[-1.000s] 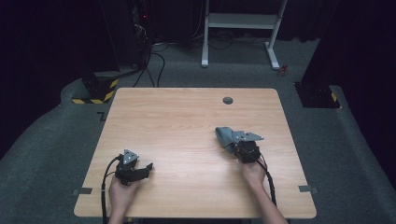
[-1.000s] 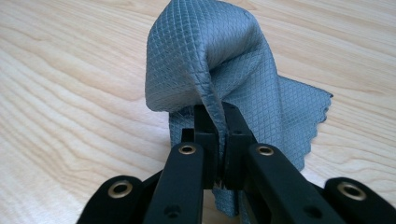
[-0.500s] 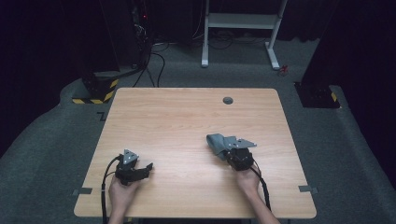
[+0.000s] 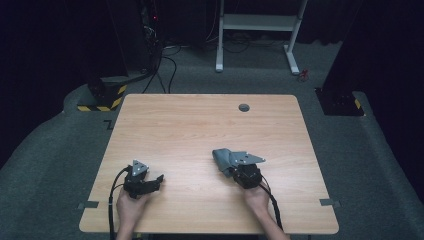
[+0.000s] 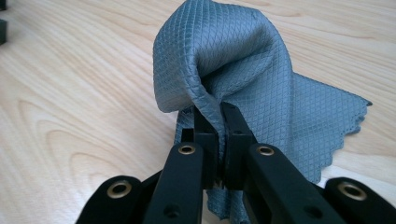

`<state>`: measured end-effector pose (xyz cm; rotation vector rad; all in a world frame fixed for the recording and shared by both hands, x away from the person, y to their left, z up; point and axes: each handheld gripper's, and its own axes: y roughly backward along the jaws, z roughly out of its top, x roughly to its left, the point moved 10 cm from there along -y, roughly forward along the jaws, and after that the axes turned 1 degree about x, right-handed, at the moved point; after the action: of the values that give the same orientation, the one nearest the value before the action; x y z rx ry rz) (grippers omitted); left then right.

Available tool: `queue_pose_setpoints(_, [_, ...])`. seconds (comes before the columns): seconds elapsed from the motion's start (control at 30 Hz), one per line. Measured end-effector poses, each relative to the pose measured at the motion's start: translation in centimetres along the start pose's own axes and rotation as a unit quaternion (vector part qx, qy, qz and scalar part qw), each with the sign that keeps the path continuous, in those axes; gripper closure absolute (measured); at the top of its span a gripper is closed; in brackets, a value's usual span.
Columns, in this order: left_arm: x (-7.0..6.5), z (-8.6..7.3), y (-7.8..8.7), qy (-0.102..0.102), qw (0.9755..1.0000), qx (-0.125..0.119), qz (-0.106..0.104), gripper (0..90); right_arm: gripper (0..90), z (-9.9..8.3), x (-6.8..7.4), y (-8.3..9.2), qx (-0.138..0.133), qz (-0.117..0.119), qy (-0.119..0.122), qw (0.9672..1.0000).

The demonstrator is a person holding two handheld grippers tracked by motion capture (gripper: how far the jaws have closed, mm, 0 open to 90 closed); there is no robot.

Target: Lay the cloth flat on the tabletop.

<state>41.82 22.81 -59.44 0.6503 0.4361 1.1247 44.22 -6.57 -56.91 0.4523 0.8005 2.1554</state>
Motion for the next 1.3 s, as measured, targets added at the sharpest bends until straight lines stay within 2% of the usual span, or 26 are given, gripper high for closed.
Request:
queue_pose_setpoints(0.1, [0.0,0.0,0.0,0.000,1.0000,0.000,0.000,26.7,87.0,-0.1,0.6,-0.2,0.003,-0.003,0.011,0.9999])
queue_pose_setpoints(0.13, [0.0,0.0,0.0,0.000,1.0000,0.000,0.000,27.6,87.0,-0.2,1.2,-0.3,0.009,-0.008,0.022,0.9997])
queue_pose_setpoints(0.4, [-0.1,0.0,0.0,0.001,1.0000,-0.001,-0.001,27.9,86.8,-0.1,3.6,-0.8,0.012,0.014,0.031,0.9993])
queue_pose_setpoints(0.63, [-0.1,0.0,0.0,0.001,1.0000,-0.001,-0.001,27.7,85.4,-0.5,4.7,-1.4,0.014,0.020,0.033,0.9992])
queue_pose_setpoints(0.7, [-0.1,0.0,0.0,-0.001,1.0000,-0.001,-0.002,27.6,81.0,-0.6,4.8,-1.5,0.012,0.024,0.039,0.9989])
queue_pose_setpoints(0.73, [-0.3,0.0,0.0,-0.004,1.0000,-0.001,-0.005,27.5,75.8,-0.9,5.0,-1.6,0.018,0.030,0.035,0.9988])
queue_pose_setpoints(0.77, [-0.3,0.0,0.0,-0.004,1.0000,-0.001,-0.005,27.4,75.8,-0.9,5.0,-1.6,0.018,0.030,0.035,0.9988])
queue_pose_setpoints(0.8, [-0.7,0.0,0.0,-0.009,0.9999,-0.001,-0.012,27.1,66.2,-1.1,5.2,-1.7,0.024,0.038,0.036,0.9983])
queue_pose_setpoints(0.93, [-1.0,-0.1,0.1,-0.017,0.9997,0.001,-0.020,26.6,56.3,-1.5,5.9,-1.2,0.024,0.041,0.065,0.9968])
queue_pose_setpoints(1.03, [-1.5,0.0,0.2,-0.015,0.9995,-0.003,-0.028,28.1,54.4,-2.0,5.9,-0.5,0.020,0.044,0.077,0.9958])
queue_pose_setpoints(1.13, [-2.8,0.4,0.3,-0.011,0.9986,-0.011,-0.051,34.5,56.7,-2.3,5.2,0.7,0.005,0.045,0.073,0.9963])
queue_pose_setpoints(1.17, [-3.5,0.7,0.4,-0.021,0.9983,-0.017,-0.052,34.7,58.9,-2.4,4.8,1.1,0.000,0.044,0.068,0.9967])
queue_pose_setpoints(1.2, [-3.5,0.7,0.4,-0.021,0.9983,-0.017,-0.052,35.2,61.1,-2.5,4.4,1.5,-0.004,0.043,0.062,0.9972])
queue_pose_setpoints(1.23, [-5.3,1.6,0.7,-0.043,0.9964,-0.027,-0.067,35.4,63.5,-2.6,3.7,1.8,-0.006,0.040,0.057,0.9976])
queue_pose_setpoints(1.27, [-6.3,2.1,0.9,-0.053,0.9948,-0.034,-0.080,35.5,65.2,-2.7,3.3,2.0,-0.006,0.038,0.052,0.9979])
queue_pose_setpoints(1.3, [-6.3,2.1,0.9,-0.053,0.9948,-0.034,-0.080,35.7,66.9,-2.9,2.8,2.1,-0.005,0.037,0.046,0.9982])
